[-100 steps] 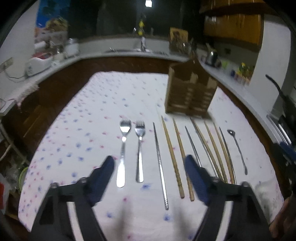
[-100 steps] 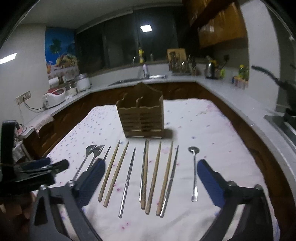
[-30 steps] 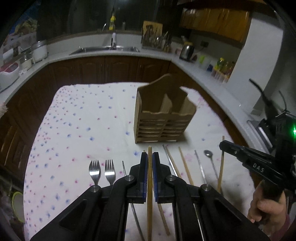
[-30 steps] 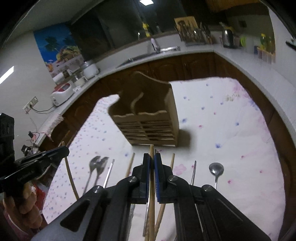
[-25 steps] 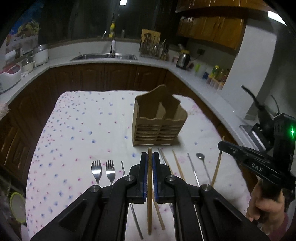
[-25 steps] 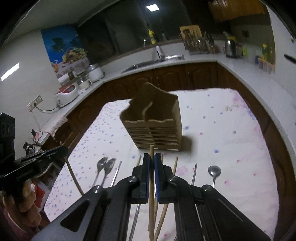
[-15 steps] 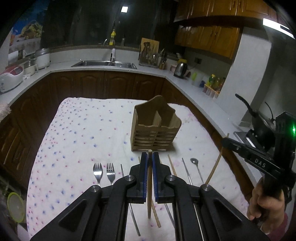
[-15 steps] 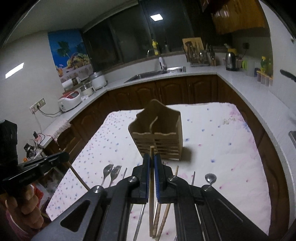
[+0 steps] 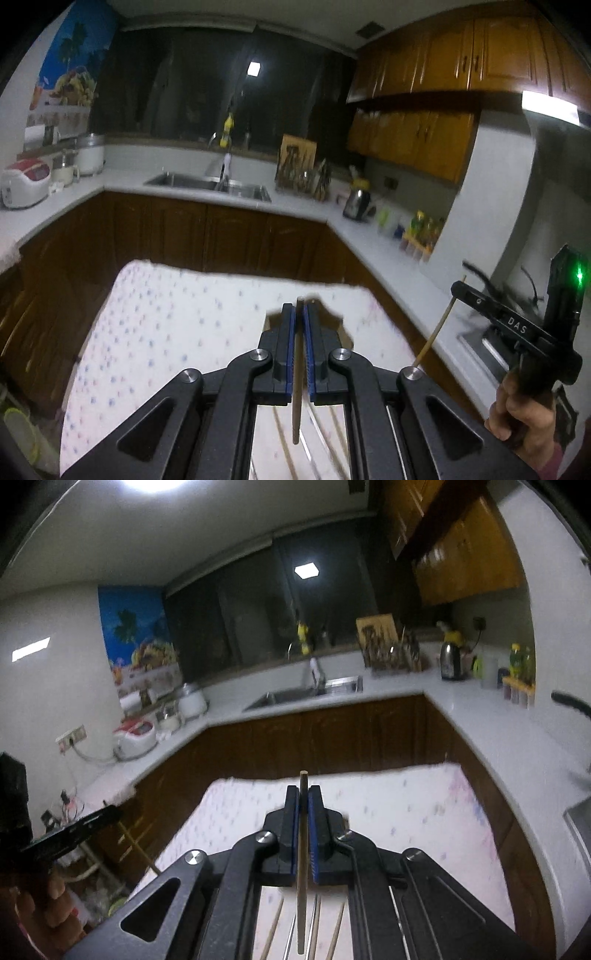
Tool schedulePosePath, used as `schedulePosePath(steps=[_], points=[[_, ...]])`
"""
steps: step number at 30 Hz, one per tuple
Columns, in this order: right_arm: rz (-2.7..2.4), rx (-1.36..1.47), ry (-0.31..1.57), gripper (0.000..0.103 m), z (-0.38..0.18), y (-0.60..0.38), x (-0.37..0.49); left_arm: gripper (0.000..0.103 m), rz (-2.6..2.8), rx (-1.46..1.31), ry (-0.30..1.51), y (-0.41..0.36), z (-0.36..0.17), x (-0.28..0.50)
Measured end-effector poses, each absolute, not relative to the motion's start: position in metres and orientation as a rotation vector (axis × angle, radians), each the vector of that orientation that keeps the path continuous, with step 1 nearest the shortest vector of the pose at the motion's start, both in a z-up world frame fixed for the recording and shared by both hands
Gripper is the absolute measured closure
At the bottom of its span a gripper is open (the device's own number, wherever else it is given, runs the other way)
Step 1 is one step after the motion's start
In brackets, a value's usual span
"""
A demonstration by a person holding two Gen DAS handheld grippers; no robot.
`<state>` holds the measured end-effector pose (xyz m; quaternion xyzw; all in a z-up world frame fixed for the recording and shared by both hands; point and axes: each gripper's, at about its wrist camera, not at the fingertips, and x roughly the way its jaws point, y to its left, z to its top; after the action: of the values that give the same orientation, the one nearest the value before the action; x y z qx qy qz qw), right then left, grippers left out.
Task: Organize utensils
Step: 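Lift both held chopsticks and lower them into the wooden holder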
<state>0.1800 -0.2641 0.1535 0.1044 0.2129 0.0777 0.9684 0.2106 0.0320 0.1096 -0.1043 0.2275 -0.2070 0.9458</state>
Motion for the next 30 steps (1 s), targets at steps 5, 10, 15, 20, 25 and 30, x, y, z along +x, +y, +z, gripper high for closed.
schedulePosePath(steps=[5, 10, 15, 20, 25, 30], points=[[0.122, 0.224, 0.346, 0.098, 0.179, -0.272, 0.212, 0.1, -0.398, -0.235, 0.389, 0.027, 0.121, 0.242], [0.102, 0.264, 0.307, 0.098, 0.188, -0.284, 0.253, 0.1, -0.373, -0.266, 0.351, 0.019, 0.11, 0.281], [0.079, 0.272, 0.331, 0.098, 0.163, -0.287, 0.285, 0.1, -0.323, -0.299, 0.352, 0.003, 0.079, 0.318], [0.066, 0.301, 0.391, 0.098, 0.108, -0.284, 0.312, 0.1, -0.332, -0.341, 0.425, -0.025, 0.03, 0.354], [0.057, 0.323, 0.413, 0.098, 0.068, -0.284, 0.32, 0.1, -0.334, -0.344, 0.484, -0.042, -0.006, 0.376], [0.061, 0.362, 0.432, 0.098, 0.041, -0.29, 0.322, 0.099, -0.316, -0.339, 0.505, -0.046, -0.018, 0.4]])
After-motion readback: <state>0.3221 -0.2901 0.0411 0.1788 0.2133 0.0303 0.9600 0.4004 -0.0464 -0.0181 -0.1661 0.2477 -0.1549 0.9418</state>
